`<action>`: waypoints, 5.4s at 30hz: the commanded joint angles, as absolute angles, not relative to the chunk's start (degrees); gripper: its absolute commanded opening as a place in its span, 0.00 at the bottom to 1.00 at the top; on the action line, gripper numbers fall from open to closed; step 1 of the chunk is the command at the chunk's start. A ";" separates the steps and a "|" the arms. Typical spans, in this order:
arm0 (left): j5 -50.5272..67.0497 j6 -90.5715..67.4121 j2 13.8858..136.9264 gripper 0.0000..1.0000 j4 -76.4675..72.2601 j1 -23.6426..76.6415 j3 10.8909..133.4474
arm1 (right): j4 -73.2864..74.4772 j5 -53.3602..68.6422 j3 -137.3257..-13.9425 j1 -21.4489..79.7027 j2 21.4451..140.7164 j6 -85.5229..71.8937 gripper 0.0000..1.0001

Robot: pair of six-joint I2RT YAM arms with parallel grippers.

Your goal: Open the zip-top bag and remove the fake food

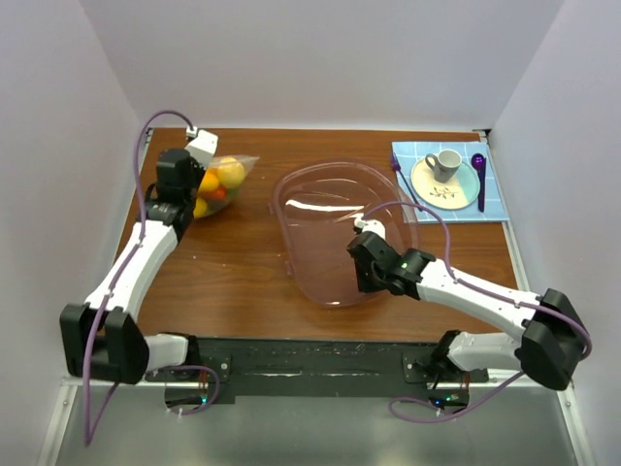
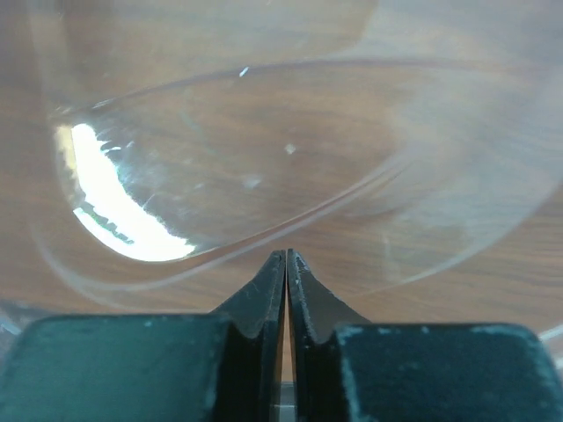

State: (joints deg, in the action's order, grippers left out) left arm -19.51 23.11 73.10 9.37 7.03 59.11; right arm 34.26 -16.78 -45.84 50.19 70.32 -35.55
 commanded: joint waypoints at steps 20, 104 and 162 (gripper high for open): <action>11.85 37.23 51.77 0.00 43.93 6.50 64.68 | 15.65 1.72 -83.23 51.76 83.76 -3.35 0.94; 78.04 82.25 68.90 0.98 75.32 -35.16 61.36 | 2.20 1.93 -89.30 52.73 99.76 -12.04 0.00; 97.73 66.99 84.64 0.10 60.22 -16.26 69.26 | -1.85 5.01 -74.80 52.38 87.72 -15.12 0.00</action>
State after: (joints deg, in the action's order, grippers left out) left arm 83.79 71.29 84.93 65.10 -16.67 68.01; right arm 2.07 5.34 -75.02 52.56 92.03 -14.57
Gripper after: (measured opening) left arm 0.215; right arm 0.015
